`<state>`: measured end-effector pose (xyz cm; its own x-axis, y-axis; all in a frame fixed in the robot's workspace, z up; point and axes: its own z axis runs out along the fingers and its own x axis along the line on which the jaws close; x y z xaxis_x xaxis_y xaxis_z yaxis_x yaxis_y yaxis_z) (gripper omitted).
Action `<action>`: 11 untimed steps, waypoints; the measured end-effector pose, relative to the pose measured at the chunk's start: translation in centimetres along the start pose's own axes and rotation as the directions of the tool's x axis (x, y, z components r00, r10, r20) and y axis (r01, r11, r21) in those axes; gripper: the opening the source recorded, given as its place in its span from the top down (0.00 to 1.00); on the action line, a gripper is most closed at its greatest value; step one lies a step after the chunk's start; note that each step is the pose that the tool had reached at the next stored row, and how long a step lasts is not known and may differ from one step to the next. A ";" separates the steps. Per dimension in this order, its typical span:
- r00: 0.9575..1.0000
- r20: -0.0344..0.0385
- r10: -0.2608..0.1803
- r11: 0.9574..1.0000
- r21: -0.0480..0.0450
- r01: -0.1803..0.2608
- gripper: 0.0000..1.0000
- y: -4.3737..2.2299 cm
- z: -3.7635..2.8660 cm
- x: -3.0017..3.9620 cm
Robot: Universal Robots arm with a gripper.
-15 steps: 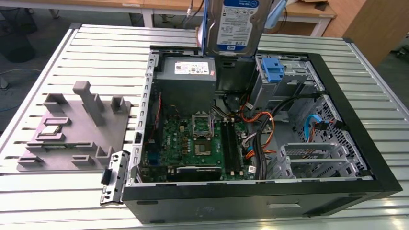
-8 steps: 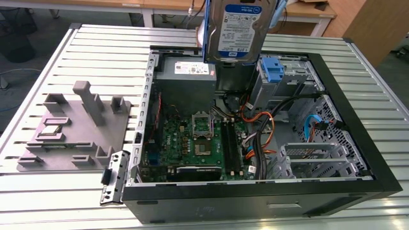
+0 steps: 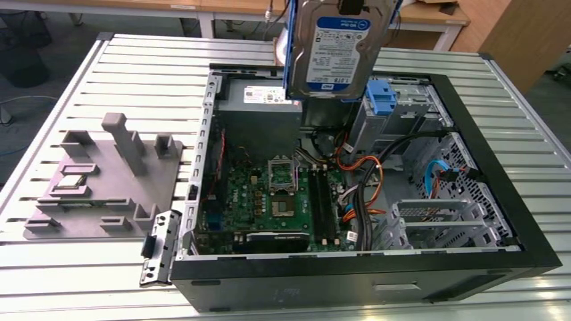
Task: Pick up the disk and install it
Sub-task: 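Pick up the disk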
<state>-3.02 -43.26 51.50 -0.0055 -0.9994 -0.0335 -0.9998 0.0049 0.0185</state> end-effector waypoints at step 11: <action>1.000 0.000 0.000 1.000 0.000 0.000 0.65 -0.03 -0.01 0.96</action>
<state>-3.00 -44.22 51.49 -0.0055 -0.9994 -0.0336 -0.9998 0.0049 0.0185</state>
